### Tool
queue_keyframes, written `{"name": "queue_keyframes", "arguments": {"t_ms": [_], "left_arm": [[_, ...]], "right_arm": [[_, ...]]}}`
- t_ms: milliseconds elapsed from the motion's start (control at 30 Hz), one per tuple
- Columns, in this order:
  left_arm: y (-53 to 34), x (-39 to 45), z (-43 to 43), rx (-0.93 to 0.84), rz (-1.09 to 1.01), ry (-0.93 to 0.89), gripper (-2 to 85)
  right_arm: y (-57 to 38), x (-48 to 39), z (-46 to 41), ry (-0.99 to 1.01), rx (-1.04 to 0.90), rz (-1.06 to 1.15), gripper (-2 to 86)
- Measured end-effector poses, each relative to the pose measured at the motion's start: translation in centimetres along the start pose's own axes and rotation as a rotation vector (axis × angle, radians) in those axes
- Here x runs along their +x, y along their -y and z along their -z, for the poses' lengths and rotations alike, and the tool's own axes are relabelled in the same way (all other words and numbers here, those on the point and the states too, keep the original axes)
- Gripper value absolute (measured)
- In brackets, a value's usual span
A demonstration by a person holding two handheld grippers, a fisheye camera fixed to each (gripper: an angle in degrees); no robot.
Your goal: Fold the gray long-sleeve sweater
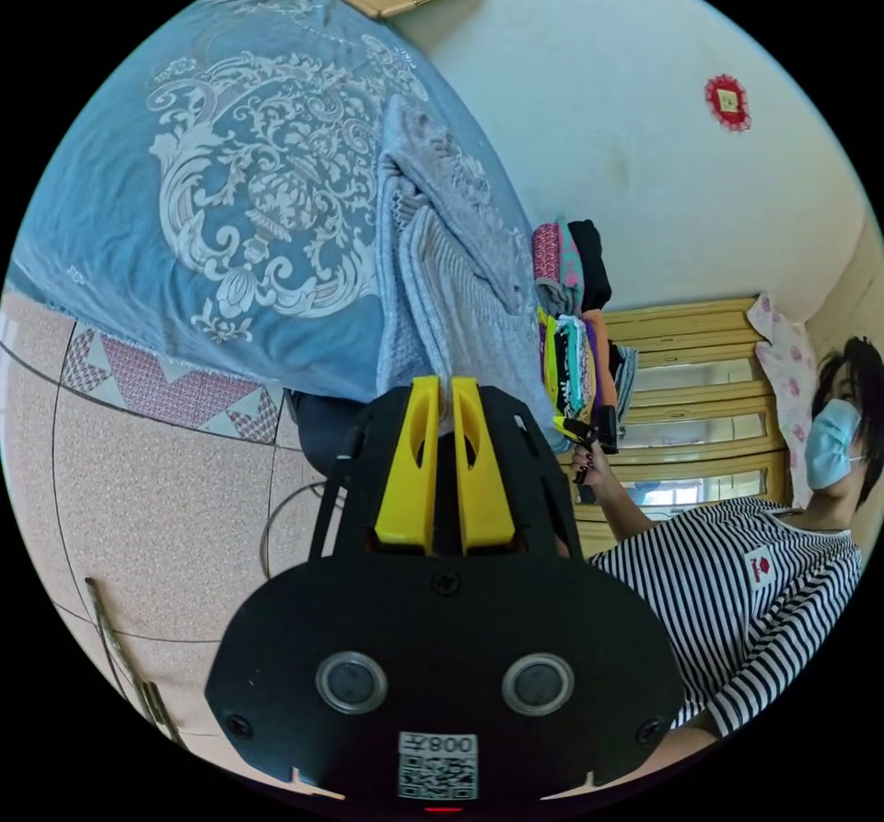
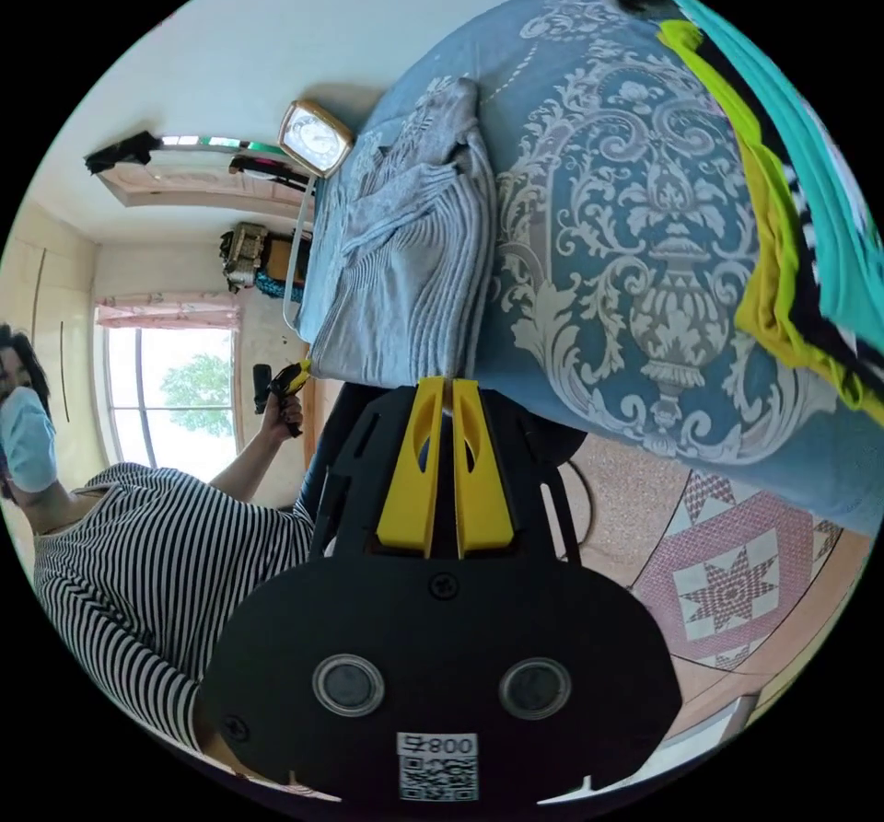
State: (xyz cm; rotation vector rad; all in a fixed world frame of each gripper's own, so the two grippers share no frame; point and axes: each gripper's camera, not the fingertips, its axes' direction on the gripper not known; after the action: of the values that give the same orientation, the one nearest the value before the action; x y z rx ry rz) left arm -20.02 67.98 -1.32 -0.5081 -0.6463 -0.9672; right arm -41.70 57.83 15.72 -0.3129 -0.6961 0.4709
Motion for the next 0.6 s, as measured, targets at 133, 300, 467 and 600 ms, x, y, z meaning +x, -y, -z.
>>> {"name": "queue_keyframes", "arguments": {"t_ms": [133,300,467,600], "left_arm": [[0.2,-2.7,-3.1,-0.043,0.062,0.020,3.5],[-0.4,-4.5,-4.1,-0.005,0.082,-0.012,6.0],[-2.3,-7.9,-6.3,0.006,0.193,-0.082,11.9],[-2.9,-10.4,-9.2,0.013,0.270,-0.205,13.3]], "right_arm": [[-0.6,3.9,-4.5,0.027,-0.041,-0.082,2.2],[-2.5,4.7,-5.1,0.044,0.008,-0.103,3.4],[-5.8,6.7,-5.2,0.079,0.095,-0.161,6.0],[-7.4,8.1,-8.8,0.155,0.084,-0.195,8.1]]}}
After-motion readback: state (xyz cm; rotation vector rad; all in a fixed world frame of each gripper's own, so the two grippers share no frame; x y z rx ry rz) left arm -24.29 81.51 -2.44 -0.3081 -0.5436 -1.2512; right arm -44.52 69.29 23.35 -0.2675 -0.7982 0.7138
